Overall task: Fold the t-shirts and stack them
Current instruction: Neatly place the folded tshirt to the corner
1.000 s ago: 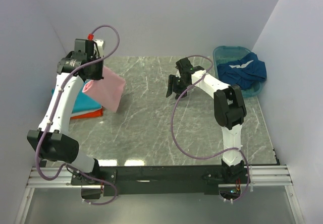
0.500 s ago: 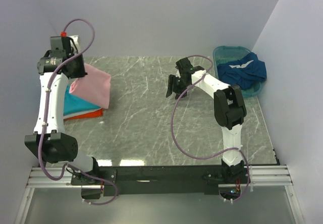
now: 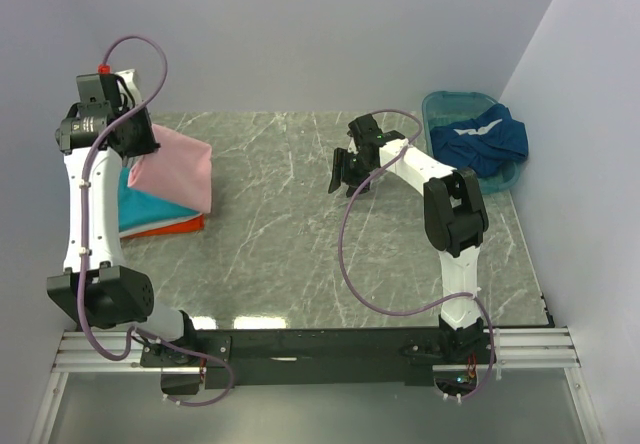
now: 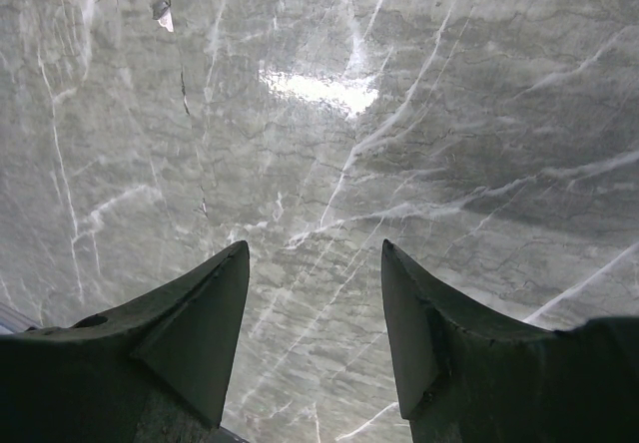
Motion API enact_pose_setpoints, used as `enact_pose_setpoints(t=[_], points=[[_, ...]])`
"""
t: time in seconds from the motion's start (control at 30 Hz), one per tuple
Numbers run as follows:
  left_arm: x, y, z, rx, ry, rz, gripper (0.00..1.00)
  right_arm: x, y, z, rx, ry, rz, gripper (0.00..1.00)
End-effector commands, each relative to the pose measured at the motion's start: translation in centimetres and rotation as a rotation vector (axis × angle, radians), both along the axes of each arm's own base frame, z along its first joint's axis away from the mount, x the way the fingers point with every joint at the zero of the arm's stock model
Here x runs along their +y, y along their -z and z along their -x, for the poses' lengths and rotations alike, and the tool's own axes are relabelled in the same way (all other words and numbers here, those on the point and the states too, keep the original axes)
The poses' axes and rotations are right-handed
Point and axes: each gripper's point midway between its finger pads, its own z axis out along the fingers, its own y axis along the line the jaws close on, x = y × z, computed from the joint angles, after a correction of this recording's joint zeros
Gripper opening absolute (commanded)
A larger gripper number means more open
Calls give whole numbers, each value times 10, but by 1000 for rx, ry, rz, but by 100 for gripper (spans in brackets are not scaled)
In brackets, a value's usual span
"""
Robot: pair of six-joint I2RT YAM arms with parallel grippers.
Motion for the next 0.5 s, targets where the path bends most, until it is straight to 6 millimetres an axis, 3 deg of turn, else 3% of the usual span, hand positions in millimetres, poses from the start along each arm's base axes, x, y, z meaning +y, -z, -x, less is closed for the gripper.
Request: enact_pose_setpoints(t=[0.0, 0.23, 0.47], points=[[2, -37, 5, -117, -16, 3, 0, 0, -11, -6, -27, -1, -16, 62], [11, -38, 8, -123, -44, 3, 0, 1, -8, -7, -20, -3, -14, 62], [22, -17, 14, -91, -81, 3, 0, 2, -8, -10, -19, -7, -15, 62]])
